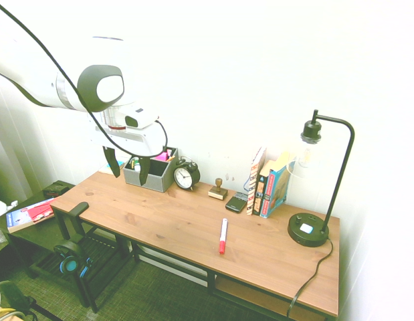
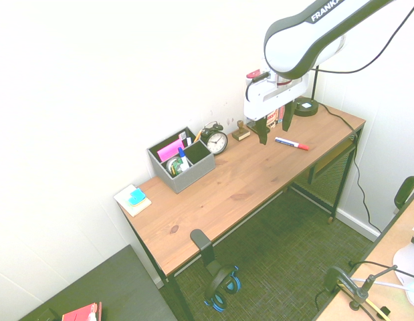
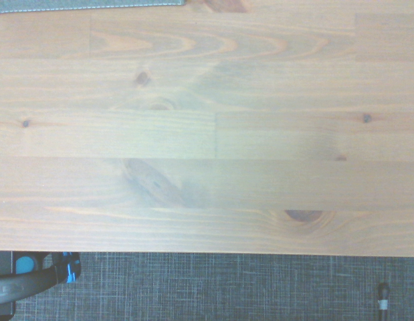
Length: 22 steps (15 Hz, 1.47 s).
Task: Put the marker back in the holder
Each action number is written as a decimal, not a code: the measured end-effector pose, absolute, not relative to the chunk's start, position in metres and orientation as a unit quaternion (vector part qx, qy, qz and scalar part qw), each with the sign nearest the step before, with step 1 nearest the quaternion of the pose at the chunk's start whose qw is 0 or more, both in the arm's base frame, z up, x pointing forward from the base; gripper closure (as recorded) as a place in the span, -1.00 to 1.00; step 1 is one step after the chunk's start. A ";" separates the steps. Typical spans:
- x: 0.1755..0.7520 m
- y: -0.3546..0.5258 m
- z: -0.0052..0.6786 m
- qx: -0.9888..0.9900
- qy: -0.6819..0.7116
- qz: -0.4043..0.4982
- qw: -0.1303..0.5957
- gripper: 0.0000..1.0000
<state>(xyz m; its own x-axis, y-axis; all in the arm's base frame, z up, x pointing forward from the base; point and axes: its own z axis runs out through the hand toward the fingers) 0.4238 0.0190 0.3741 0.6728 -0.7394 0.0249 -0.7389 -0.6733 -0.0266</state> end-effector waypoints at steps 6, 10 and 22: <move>0.432 -0.007 0.371 -0.955 0.292 -0.043 0.003 -1.00; 0.445 -0.098 0.342 -0.964 0.262 -0.039 -0.007 -1.00; 0.500 -0.204 0.201 -0.975 0.218 -0.015 -0.029 1.00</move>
